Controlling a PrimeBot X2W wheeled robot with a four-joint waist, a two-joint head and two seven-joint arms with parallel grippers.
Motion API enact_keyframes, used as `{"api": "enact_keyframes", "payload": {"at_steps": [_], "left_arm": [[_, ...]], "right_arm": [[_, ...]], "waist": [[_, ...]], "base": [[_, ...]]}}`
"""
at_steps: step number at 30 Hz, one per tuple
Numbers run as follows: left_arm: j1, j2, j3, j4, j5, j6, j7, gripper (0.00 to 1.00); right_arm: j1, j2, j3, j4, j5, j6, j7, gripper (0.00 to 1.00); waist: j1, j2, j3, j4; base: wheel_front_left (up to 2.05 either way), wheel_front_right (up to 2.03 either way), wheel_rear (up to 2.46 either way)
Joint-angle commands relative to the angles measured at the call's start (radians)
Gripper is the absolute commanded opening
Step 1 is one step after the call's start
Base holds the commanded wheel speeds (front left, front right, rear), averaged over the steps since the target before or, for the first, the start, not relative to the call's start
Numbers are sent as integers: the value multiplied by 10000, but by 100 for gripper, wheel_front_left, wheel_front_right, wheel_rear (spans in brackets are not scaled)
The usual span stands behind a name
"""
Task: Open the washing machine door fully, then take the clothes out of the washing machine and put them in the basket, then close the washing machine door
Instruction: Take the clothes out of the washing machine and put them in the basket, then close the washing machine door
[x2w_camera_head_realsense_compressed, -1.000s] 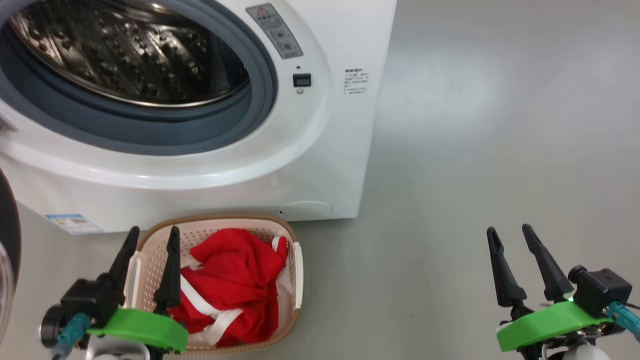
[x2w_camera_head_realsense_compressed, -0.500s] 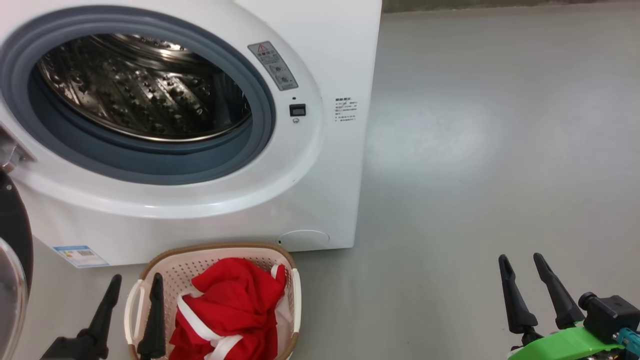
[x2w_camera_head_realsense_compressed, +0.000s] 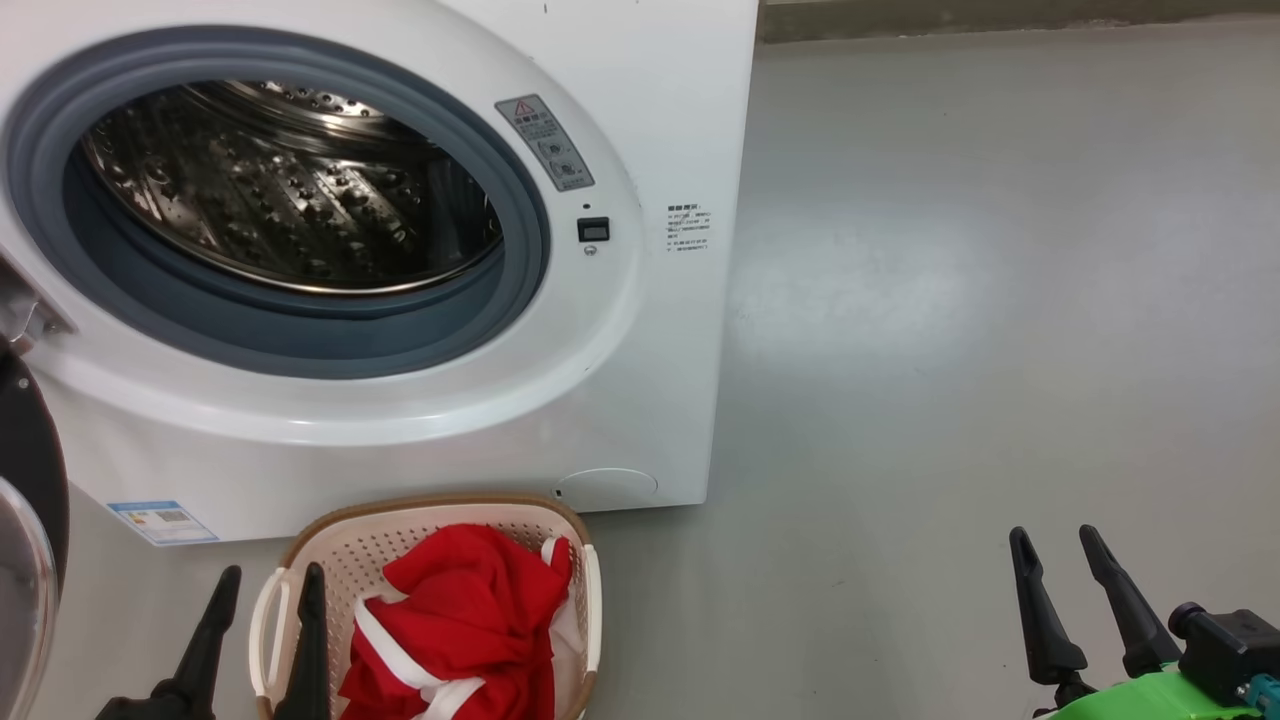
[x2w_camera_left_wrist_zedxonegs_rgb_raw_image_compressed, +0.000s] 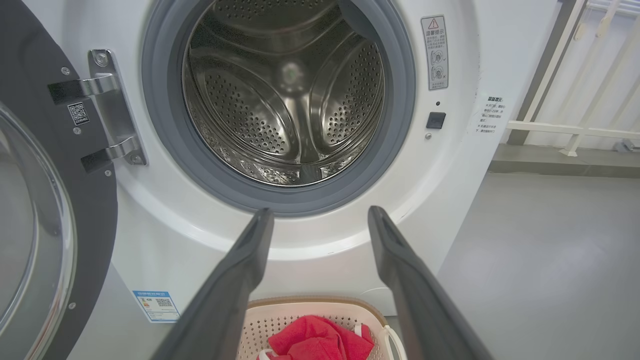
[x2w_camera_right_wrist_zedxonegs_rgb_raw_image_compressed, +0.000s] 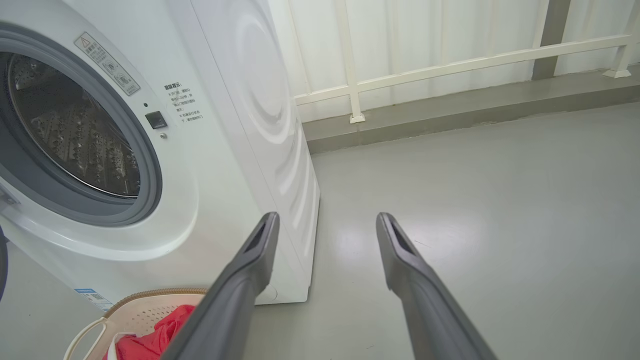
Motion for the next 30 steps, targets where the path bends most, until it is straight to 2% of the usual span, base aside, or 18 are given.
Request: {"api": "enact_keyframes", "payload": {"at_steps": [1,13,30], "left_arm": [[-82,52,333,-273,53,-55,-78,100],[-251,51,243,-218,54,-55,-78,100],[-245,128,85,-294,-92,-56,-78,100]], "right_arm": [[-122,-132,149,-275,29,65,-65,100],[-174,-75,78,-317,-4,65,-65,100],[-213,-35,97,-303,4,65,-65,100]], "waist": [[0,0,11,6],[0,0,111,79],[0,0,199,137]], "base": [[0,0,0],[-11,11,0],[-102,102,0]]}}
